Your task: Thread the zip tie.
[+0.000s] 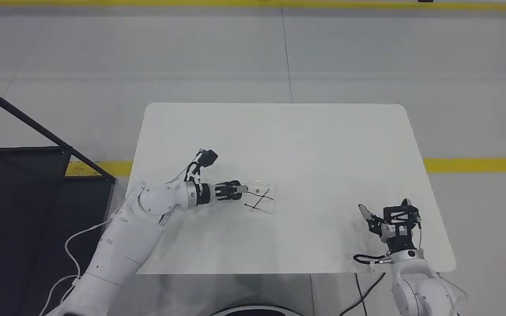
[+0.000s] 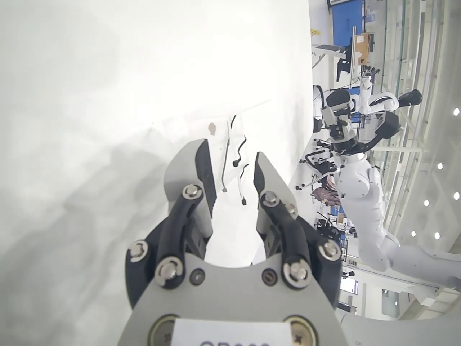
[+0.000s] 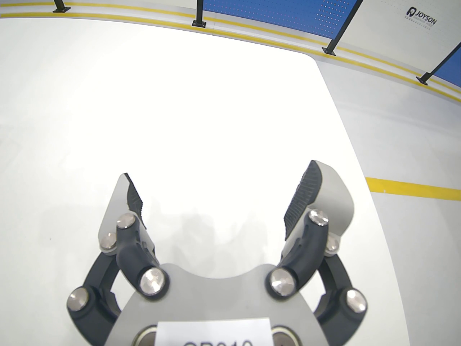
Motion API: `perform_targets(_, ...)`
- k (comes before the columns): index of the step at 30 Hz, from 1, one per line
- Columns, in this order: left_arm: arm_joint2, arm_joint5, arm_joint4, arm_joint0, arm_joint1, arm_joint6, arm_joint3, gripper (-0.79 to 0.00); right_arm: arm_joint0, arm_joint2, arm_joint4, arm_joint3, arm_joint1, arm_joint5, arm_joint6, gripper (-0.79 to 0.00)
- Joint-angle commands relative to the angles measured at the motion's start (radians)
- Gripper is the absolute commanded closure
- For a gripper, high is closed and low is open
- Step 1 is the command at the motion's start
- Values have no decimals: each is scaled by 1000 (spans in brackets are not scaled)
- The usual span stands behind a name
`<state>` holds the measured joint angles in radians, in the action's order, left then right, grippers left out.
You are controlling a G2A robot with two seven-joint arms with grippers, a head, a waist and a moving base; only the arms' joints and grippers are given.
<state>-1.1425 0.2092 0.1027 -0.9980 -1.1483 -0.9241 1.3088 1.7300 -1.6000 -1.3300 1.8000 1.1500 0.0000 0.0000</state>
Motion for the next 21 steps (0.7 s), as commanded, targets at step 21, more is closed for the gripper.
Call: perform_targets(21,29,13,-34,24,-3,1,-37,-237,0,0,0,0,0,0,0,-785)
